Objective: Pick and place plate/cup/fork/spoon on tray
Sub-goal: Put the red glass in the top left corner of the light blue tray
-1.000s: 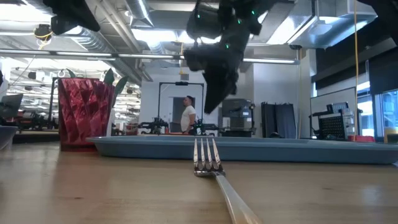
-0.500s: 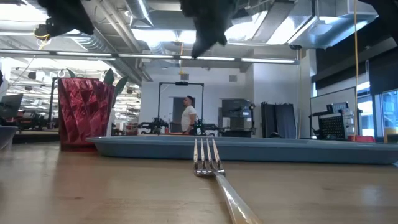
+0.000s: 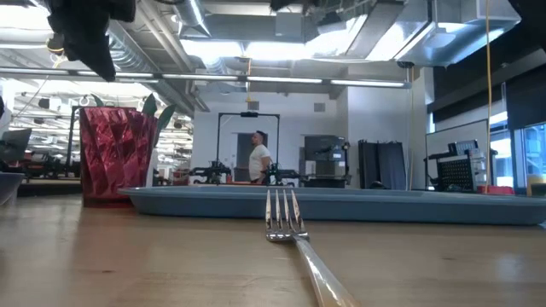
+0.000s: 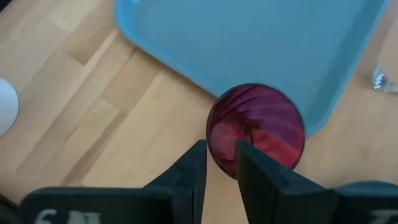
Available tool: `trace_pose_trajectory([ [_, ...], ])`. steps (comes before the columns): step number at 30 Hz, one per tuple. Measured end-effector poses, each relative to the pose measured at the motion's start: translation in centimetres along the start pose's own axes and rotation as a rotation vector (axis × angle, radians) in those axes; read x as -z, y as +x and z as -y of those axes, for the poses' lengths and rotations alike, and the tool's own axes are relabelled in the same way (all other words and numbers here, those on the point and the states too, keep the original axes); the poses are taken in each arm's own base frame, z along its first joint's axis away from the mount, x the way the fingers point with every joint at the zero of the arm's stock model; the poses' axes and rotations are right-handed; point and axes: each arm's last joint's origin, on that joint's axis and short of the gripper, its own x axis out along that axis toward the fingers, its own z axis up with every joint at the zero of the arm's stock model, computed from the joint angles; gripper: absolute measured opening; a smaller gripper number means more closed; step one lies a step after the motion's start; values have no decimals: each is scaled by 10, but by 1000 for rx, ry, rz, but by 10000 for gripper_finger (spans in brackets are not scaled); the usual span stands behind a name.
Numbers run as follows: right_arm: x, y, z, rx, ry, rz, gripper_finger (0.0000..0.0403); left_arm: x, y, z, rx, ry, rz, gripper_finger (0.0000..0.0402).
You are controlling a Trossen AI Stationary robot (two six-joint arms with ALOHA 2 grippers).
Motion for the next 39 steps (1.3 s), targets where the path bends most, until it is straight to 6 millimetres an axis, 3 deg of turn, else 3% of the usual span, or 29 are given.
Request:
trace_pose_trajectory([
  [4,3,-18,1,46,0,8,0,-3,12,6,-37,101,-45,77],
  [14,4,-24,3,144,-65,14,0,-10,38,21,-44,358,-104,73],
  [30,4,-24,3,145,-94,8,0,-22,72,17,-147,311,-187,71],
  [39,5,-24,3,146,-93,1,0,-26,83,11,-120,340,-253,71],
])
